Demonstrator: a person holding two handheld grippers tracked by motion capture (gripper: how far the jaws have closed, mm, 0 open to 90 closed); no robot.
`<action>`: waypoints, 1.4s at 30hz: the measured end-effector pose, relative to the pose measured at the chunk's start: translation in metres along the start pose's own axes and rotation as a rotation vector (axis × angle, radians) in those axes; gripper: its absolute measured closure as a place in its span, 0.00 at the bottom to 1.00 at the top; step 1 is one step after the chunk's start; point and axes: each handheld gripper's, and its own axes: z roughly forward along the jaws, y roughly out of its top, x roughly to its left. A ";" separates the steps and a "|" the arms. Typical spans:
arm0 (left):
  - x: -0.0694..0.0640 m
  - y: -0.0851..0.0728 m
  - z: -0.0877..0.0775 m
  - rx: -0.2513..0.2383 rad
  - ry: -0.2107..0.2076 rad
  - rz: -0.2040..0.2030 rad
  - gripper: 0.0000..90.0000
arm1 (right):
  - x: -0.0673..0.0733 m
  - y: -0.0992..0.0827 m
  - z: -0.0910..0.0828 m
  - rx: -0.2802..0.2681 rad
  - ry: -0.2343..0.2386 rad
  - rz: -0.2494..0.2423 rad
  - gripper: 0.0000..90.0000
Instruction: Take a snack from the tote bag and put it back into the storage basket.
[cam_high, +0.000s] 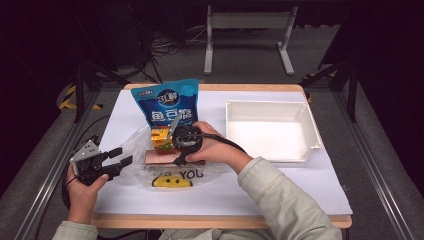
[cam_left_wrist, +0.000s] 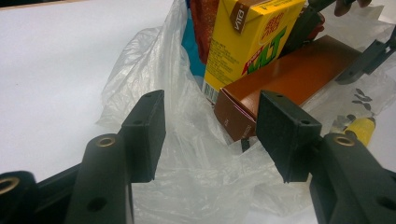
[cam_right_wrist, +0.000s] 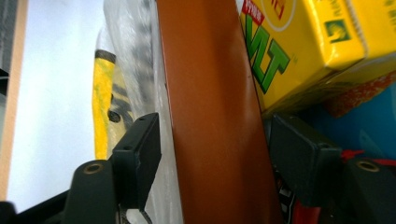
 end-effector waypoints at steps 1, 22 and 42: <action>0.000 0.000 0.000 0.000 -0.001 0.000 0.48 | 0.000 0.000 0.002 0.006 -0.006 -0.003 0.40; 0.000 0.000 0.001 0.008 -0.006 0.002 0.48 | 0.005 0.004 0.020 0.104 -0.054 -0.075 0.43; 0.001 0.000 0.001 0.009 -0.005 0.001 0.47 | 0.012 0.008 0.034 0.224 -0.050 -0.065 0.43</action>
